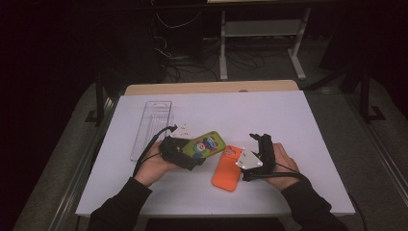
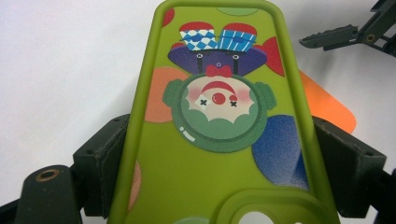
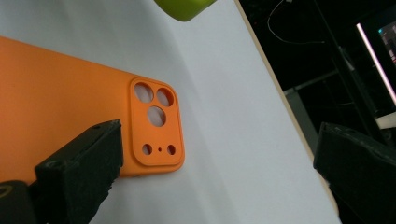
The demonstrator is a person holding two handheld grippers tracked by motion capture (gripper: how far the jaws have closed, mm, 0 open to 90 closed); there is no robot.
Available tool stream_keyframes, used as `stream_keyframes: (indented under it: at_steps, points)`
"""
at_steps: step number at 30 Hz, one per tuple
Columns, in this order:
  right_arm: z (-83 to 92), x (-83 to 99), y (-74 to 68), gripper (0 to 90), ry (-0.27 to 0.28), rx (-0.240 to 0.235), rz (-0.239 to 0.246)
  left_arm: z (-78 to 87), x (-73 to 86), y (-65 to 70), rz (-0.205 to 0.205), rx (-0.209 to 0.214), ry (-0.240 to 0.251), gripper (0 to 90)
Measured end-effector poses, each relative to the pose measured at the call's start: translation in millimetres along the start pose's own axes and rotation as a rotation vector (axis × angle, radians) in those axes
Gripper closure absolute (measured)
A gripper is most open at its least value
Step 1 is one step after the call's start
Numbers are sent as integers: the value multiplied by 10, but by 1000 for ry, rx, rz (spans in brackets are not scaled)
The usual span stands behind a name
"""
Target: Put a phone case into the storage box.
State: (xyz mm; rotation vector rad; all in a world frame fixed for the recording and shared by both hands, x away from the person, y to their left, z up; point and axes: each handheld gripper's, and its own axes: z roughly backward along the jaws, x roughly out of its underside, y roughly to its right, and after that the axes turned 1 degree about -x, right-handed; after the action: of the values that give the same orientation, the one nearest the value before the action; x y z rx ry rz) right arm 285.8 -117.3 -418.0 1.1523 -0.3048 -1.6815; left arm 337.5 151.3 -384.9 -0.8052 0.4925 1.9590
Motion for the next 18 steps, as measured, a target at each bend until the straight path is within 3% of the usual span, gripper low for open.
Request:
stream_keyframes:
  at_steps: [6,8,10,13,18]
  points:
    - [34,-31,-17,10,21,66,86,3,-7,-4,-11,5,-5,152]
    - [38,-47,-15,10,29,94,151,-5,-10,6,1,6,5,152]
    - [43,-69,-46,10,33,117,162,-6,-15,2,-10,-1,5,152]
    - [33,-99,-100,11,39,139,184,-16,-15,19,16,1,16,152]
    - [6,-145,-129,11,49,152,237,9,-28,5,-4,-8,-1,152]
